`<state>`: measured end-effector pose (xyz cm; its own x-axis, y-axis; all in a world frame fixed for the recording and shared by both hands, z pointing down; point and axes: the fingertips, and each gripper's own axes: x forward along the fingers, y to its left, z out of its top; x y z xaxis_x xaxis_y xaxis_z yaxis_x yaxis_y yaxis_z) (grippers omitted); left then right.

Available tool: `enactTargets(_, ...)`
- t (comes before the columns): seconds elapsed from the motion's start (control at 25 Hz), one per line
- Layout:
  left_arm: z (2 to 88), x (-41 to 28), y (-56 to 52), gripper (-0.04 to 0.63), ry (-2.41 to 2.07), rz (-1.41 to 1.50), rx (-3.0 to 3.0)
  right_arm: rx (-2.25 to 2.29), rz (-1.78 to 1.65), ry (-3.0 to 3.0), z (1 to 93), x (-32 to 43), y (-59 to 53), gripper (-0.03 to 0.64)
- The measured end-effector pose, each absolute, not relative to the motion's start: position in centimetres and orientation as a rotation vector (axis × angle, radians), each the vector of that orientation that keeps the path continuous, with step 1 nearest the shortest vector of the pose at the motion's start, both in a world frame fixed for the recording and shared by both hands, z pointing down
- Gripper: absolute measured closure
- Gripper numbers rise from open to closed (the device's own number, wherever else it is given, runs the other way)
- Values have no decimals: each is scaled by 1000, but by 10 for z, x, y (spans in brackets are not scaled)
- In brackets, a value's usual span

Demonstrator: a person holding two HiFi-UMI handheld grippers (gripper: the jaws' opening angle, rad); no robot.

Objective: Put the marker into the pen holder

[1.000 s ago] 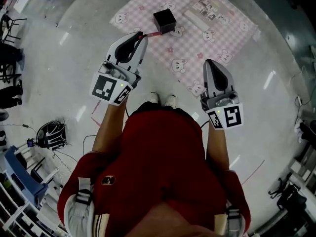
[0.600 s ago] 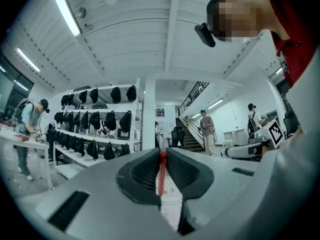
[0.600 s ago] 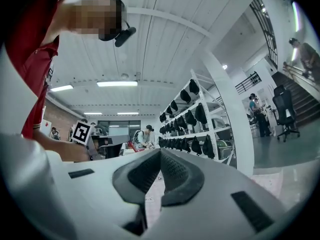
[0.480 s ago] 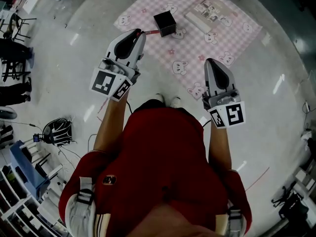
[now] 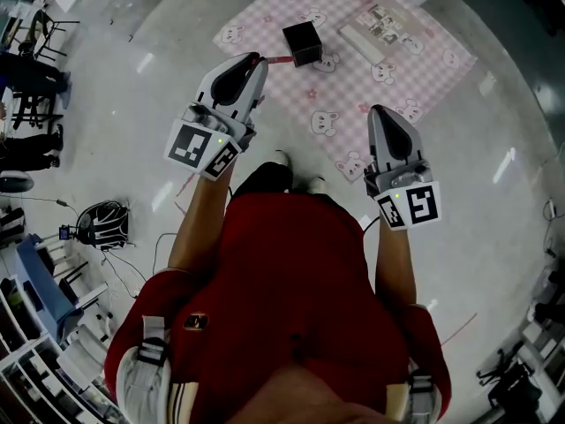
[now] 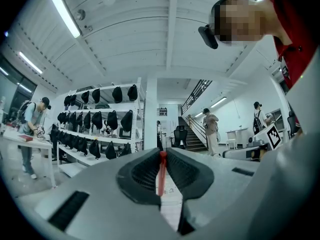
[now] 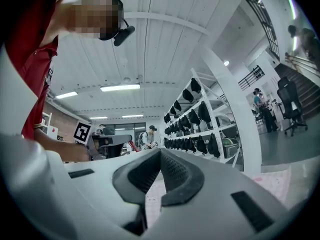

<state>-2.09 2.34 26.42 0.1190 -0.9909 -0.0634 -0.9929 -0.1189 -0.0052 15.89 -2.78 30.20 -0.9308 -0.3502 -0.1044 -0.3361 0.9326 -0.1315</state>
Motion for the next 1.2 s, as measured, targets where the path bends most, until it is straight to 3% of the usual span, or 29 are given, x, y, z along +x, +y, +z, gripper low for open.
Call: enactTargets(1.2,309,-120,-56,548,1933,138,-2512,-746,-127,3016,316,68,-75,618)
